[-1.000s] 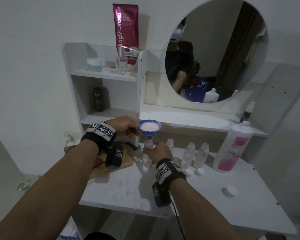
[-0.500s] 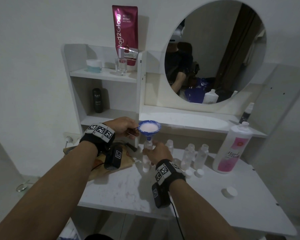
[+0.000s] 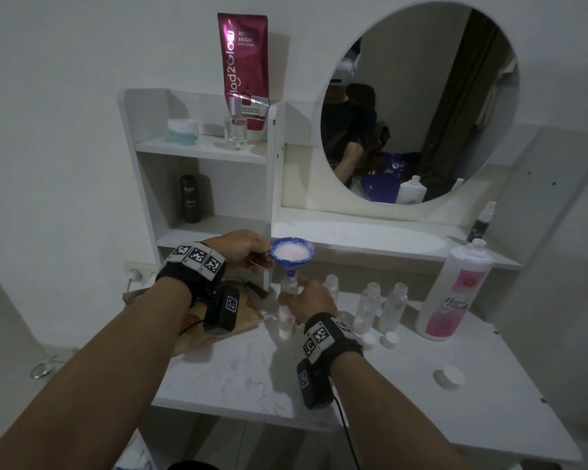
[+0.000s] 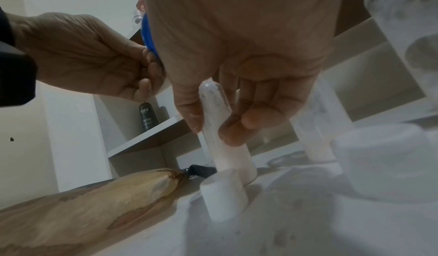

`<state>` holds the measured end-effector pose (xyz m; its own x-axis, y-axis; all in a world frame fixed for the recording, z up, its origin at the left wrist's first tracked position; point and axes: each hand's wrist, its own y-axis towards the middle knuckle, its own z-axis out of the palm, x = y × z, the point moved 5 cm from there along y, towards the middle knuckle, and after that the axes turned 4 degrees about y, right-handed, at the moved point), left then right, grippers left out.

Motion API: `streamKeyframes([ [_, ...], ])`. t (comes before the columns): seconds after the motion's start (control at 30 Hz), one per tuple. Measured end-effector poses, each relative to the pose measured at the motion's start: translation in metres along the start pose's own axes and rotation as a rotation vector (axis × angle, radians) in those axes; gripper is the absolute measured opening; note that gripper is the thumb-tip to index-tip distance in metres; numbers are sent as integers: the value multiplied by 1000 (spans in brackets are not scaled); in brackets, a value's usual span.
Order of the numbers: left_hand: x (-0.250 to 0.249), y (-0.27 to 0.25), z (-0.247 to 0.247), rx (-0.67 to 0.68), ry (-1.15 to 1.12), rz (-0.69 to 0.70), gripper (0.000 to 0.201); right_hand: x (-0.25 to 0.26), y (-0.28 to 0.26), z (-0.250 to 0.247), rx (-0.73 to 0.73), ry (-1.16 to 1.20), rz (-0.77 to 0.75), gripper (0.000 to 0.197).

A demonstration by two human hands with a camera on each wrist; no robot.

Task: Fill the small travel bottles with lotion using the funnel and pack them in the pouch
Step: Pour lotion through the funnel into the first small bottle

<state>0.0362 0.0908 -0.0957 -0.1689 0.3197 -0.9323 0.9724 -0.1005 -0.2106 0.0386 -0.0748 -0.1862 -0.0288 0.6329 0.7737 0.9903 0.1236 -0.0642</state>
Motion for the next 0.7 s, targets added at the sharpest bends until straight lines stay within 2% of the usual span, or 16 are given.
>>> streamKeyframes([
  [0.7, -4, -4, -1, -4, 67, -8, 26, 3, 0, 0, 17, 11, 7, 37],
])
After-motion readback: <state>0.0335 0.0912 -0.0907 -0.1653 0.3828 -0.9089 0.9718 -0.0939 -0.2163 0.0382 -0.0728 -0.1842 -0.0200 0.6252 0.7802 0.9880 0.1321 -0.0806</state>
